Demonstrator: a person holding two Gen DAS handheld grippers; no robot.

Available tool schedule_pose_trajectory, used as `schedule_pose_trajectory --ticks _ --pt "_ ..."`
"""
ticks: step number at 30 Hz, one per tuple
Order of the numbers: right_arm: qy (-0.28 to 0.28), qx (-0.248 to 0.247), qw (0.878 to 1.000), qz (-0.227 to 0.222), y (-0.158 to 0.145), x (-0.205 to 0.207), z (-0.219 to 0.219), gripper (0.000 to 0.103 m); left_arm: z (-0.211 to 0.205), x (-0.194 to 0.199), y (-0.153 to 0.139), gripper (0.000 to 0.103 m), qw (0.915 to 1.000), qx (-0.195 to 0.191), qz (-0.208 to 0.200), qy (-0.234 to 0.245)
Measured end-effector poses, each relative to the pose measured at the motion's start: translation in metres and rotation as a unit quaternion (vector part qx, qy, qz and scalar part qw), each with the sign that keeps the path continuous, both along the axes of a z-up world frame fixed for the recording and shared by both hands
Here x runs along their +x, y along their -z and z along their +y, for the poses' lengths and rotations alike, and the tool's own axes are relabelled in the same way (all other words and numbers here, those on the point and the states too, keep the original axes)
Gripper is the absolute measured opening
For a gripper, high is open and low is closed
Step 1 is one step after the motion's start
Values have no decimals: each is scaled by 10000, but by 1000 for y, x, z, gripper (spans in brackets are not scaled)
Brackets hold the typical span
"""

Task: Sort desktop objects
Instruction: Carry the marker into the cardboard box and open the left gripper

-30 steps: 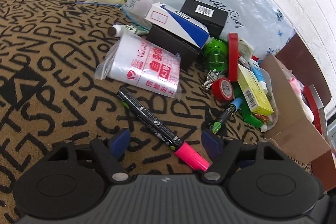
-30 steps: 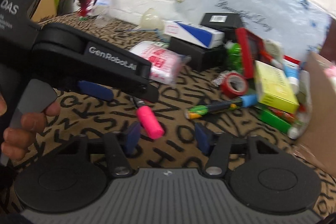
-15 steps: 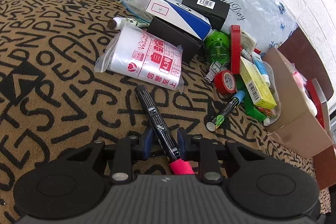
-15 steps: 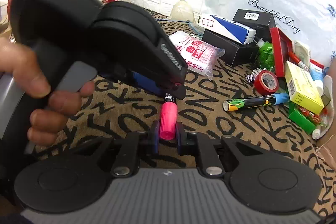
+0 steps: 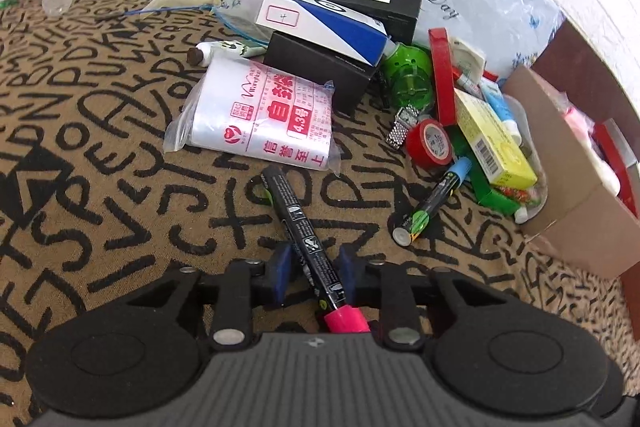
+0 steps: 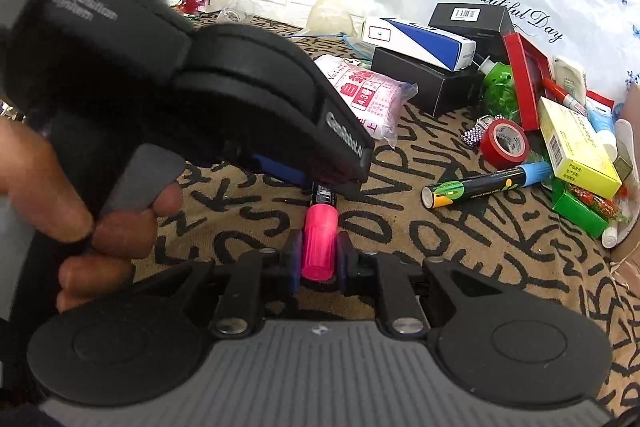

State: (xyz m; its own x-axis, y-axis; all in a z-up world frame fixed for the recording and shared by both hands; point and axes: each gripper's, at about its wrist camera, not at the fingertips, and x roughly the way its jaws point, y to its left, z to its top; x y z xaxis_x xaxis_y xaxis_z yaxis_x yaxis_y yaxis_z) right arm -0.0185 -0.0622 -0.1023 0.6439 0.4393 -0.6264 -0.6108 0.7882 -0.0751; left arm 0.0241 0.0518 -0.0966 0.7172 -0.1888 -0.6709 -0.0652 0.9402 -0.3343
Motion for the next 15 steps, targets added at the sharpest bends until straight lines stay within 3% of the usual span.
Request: schedule_pose_trajectory --ticks 8,15 --pt "226 -21 9985 -502 -16 -21 -19 16 -23 -8 -26 24 9994 -107 -262 201" --pt "892 318 9898 -1062 -47 -26 -59 16 -68 5 -68 24 9937 -168 -742 825"
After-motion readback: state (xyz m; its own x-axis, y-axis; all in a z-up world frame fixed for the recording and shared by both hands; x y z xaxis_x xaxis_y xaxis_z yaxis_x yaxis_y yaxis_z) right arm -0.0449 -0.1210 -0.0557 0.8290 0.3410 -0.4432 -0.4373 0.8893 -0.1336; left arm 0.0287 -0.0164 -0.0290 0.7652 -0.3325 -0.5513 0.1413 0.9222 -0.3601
